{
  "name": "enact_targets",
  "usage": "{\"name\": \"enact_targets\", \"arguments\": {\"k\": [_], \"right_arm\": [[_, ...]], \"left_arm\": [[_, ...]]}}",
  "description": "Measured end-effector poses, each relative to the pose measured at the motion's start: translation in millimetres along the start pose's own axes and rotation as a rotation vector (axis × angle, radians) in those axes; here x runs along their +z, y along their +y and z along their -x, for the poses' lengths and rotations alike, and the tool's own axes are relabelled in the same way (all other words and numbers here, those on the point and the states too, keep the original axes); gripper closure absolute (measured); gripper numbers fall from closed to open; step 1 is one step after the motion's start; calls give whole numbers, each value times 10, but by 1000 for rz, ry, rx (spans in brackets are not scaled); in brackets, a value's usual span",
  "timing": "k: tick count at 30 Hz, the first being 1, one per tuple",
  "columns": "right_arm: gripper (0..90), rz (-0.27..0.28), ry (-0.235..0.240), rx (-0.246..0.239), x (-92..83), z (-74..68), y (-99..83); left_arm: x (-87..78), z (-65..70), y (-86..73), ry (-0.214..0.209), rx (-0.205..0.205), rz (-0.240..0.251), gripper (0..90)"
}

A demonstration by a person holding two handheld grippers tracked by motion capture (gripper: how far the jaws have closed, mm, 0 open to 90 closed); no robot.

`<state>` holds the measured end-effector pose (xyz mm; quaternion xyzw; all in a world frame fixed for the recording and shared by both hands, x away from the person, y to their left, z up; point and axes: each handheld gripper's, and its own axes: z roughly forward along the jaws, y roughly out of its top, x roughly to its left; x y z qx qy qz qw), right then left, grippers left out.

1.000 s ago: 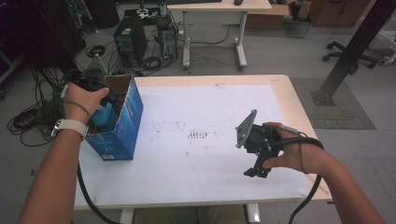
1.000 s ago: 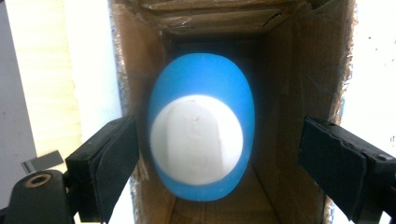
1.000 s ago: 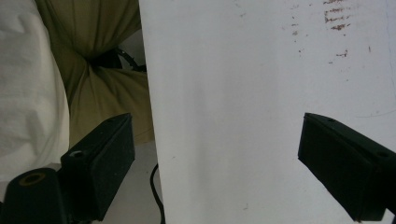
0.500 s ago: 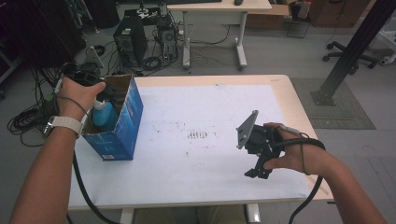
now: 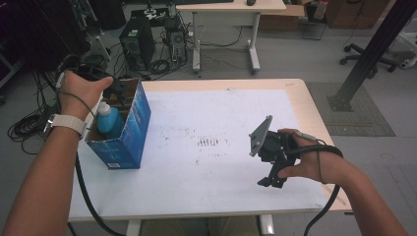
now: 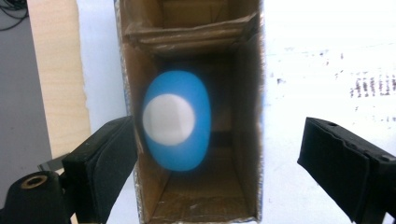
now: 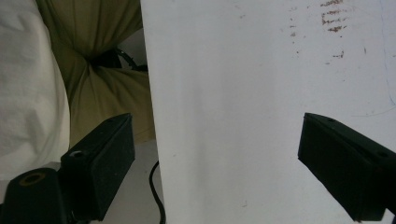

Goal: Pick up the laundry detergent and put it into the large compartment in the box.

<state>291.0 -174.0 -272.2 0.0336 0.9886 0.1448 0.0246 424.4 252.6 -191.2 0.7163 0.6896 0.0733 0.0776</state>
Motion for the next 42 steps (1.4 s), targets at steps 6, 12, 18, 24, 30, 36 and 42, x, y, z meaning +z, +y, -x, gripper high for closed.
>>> {"name": "enact_targets", "arguments": {"k": [6,12,18,24,30,36,42], "right_arm": [[113,2,-5,-5,-34,-4,16],[113,2,-8,-5,-36,-3,11],[113,0,-8,-6,-43,-12,16],[113,6,-11,-6,-50,-6,5],[113,3,-8,-6,-39,-2,12],[114,0,-8,-7,-46,-4,12],[113,0,-8,-5,-51,-14,14]], "left_arm": [[-112,88,32,-3,6,13,117],[-255,214,73,-2,9,28,117],[-361,368,116,3,23,33,117],[-438,473,141,11,39,45,117],[-512,582,159,11,57,57,117],[-561,678,163,18,69,61,117],[-579,785,168,2,77,65,116]]}}
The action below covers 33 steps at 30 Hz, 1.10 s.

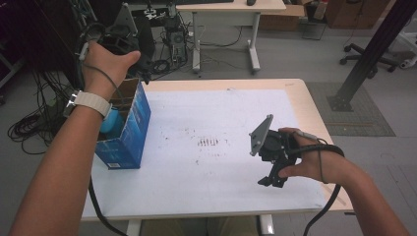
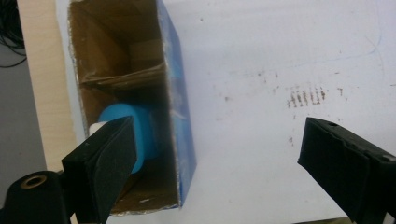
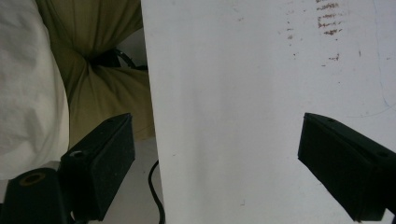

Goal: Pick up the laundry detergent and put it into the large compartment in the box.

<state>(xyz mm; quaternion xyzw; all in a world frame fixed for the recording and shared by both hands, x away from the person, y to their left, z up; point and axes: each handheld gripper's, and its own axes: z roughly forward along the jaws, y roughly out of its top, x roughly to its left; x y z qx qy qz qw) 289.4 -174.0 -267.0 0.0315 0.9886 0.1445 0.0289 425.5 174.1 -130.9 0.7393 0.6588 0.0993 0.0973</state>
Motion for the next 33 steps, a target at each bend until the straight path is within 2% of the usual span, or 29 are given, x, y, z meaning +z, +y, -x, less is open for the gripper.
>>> {"name": "enact_targets", "arguments": {"k": [20,33], "right_arm": [[114,-3,-3,-6,-15,-24,29],[114,1,-7,-3,-13,-25,16]], "left_arm": [[16,293,-9,-17,27,20,115],[118,572,14,-66,54,20,113]]}}
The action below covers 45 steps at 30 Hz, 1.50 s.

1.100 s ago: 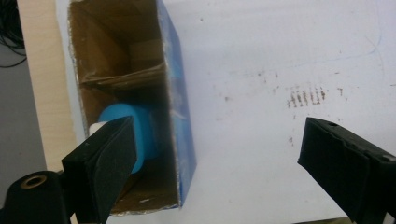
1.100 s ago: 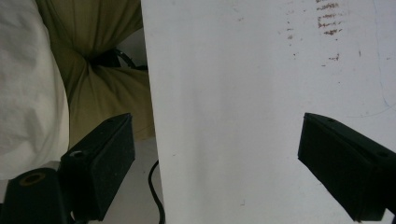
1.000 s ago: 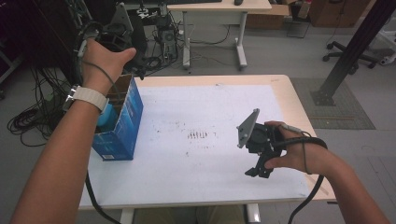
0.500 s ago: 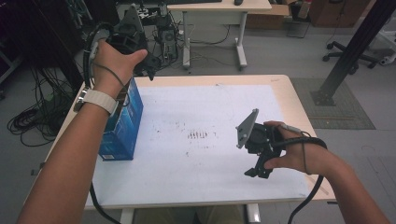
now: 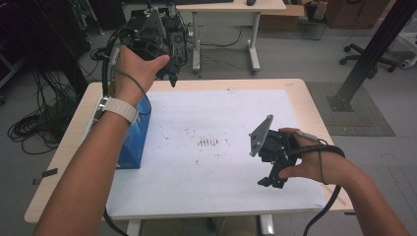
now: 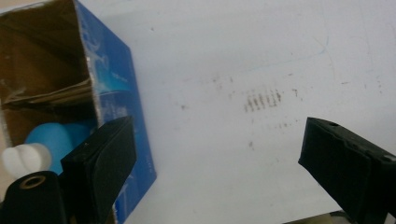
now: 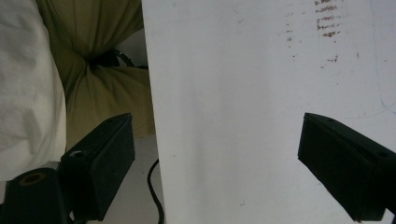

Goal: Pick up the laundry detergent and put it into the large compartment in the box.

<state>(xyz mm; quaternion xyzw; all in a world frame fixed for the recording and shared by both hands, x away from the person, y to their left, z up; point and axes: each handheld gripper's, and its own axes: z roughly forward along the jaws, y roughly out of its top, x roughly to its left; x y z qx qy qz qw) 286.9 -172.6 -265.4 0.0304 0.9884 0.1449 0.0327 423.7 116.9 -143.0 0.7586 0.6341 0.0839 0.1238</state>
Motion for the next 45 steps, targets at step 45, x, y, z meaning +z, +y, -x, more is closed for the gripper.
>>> {"name": "enact_targets", "arguments": {"k": [45], "right_arm": [[114,-1,14,1,80,-7,7]], "left_arm": [[561,169,-77,-51,-48,6,111]]}}
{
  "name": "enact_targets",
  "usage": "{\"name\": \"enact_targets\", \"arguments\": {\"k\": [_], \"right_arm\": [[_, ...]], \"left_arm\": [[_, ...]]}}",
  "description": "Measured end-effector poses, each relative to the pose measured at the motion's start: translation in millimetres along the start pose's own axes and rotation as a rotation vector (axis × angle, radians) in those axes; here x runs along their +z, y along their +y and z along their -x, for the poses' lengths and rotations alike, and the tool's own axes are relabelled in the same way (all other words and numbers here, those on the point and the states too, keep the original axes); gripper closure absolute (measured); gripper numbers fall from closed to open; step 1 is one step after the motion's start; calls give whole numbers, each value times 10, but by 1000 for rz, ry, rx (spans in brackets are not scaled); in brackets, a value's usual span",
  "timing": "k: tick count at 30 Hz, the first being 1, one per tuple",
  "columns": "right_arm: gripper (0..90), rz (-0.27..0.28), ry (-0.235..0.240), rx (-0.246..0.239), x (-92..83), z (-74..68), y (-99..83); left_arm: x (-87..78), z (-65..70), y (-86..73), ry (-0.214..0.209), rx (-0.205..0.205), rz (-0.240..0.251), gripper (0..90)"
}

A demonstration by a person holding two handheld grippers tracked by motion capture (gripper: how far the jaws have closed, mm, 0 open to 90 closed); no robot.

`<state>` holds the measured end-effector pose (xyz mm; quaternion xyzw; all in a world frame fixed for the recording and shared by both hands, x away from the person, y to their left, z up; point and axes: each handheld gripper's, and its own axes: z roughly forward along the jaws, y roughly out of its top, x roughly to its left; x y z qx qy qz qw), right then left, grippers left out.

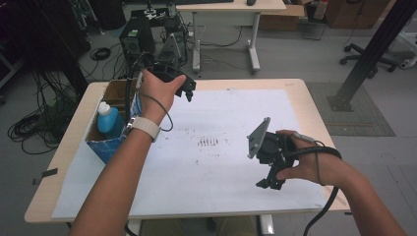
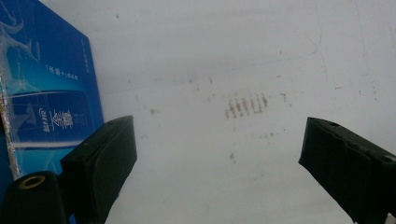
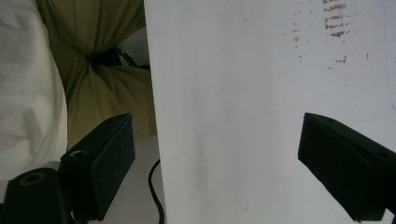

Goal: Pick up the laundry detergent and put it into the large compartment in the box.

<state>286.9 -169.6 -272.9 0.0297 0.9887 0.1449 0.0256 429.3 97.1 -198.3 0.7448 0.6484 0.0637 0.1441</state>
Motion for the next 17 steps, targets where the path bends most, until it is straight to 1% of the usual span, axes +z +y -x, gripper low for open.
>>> {"name": "enact_targets", "arguments": {"k": [7,17], "right_arm": [[113,1,-5,0,-25,-3,-9],[113,5,-6,1,-18,5,-30]], "left_arm": [[11,16,0,-1,1,-4,110],[23,14,5,-8,-1,-5,110]]}}
